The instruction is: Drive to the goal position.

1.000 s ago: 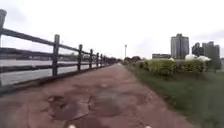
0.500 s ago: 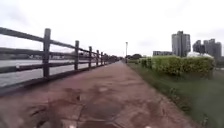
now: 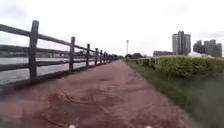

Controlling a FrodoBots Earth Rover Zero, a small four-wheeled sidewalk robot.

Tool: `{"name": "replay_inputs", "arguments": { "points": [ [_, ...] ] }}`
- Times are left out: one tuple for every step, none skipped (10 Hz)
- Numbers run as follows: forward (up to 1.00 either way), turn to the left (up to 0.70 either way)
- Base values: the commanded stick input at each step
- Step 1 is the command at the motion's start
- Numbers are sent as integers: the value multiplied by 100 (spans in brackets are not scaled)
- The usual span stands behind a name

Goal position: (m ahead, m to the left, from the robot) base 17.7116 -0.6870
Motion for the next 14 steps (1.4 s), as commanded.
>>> {"name": "replay_inputs", "arguments": {
  "points": [
    [100,0],
    [100,0],
    [100,0],
    [100,0],
    [100,0],
    [100,0],
    [100,0],
    [100,0],
    [100,0],
    [100,0],
    [100,0],
    [100,0],
    [100,0],
    [100,0]
  ]
}}
